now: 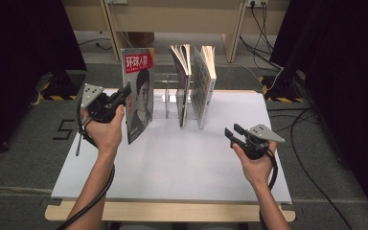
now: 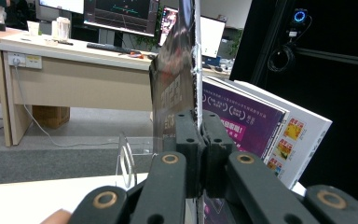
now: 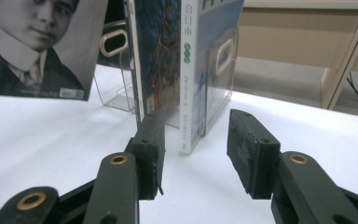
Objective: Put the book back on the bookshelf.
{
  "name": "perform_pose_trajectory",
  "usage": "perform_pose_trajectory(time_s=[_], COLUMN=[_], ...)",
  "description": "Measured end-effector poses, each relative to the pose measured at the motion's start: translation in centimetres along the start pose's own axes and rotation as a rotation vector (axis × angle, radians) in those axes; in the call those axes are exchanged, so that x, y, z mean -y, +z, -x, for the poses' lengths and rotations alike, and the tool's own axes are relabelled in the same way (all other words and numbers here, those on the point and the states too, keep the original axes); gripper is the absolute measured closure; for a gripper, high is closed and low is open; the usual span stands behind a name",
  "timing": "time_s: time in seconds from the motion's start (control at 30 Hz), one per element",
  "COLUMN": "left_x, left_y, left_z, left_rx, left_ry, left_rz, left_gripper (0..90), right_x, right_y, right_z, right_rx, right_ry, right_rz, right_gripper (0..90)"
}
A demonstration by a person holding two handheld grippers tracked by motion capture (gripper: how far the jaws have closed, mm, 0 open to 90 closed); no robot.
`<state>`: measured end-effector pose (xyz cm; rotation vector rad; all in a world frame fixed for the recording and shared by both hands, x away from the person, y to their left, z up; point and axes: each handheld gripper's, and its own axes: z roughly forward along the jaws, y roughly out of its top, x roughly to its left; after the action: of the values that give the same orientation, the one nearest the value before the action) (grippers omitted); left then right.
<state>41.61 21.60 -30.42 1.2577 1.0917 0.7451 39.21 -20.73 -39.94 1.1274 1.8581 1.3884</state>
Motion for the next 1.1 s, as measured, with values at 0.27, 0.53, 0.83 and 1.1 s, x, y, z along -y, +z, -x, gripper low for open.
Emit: perform_pose_trajectory(time_s=[0.27, 0.53, 0.83, 1.1], left_x=[-0.6, -1.0, -1.1, -1.2], left_y=[0.2, 0.5, 0.9, 1.3], left_z=[0.0, 0.1, 0.0, -0.2], left_rx=[-0.001, -0.005, -0.005, -0.013], left_ry=[0.001, 0.007, 0.0, 0.001], left_rz=[0.018, 0.03, 0.033, 0.039], left_gripper=[87.2, 87.2, 87.2, 87.2], right_x=[1.2, 1.6, 1.9, 2.1], right_y=[0.1, 0.2, 0.3, 0.4], right_z=[0.6, 0.9, 1.2, 1.2], right_rx=[0.02, 0.028, 0.034, 0.033], right_ry=[0.008, 0.014, 0.019, 0.027], right_rz=[-0.022, -0.034, -0.035, -0.042], right_gripper=[57.2, 57.2, 57.2, 57.1])
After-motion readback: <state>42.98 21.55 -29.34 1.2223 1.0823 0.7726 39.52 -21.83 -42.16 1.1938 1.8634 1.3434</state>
